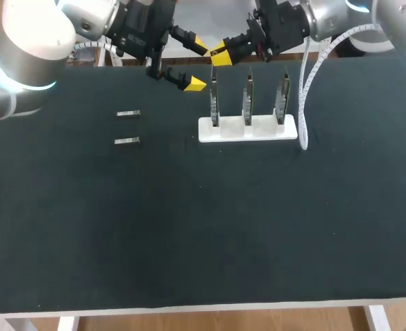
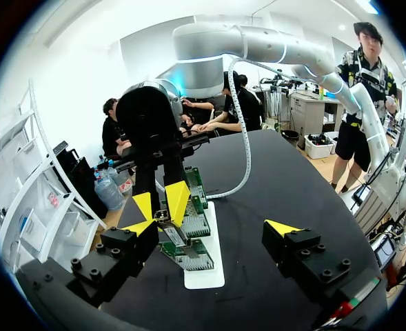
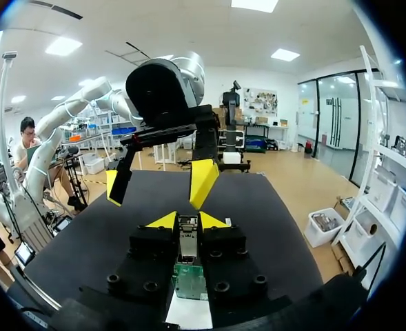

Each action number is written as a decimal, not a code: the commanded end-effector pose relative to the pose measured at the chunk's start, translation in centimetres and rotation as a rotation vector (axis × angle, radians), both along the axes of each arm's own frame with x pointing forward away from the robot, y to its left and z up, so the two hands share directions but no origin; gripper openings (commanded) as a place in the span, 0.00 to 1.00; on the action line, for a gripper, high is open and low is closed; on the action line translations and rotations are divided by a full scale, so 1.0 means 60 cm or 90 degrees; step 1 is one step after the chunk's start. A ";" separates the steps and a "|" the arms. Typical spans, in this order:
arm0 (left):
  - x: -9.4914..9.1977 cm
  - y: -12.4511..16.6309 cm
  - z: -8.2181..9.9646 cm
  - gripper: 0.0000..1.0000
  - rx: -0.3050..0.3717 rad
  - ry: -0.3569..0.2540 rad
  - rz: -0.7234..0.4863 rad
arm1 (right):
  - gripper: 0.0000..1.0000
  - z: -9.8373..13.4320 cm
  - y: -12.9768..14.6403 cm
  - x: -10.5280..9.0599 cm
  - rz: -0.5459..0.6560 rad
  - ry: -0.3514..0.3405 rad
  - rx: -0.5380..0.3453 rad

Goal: Pick up the optical module with the left hand, and insert it into the network port with the right hand.

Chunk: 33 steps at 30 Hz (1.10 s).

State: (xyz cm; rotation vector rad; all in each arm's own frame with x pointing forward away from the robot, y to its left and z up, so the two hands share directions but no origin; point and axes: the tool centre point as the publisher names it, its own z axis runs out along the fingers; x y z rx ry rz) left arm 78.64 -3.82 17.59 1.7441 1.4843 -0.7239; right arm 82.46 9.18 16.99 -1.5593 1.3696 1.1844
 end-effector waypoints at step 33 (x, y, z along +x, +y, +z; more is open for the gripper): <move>0.003 -0.001 0.001 1.00 0.004 0.002 -0.001 | 0.00 0.014 0.001 0.004 0.029 -0.010 -0.001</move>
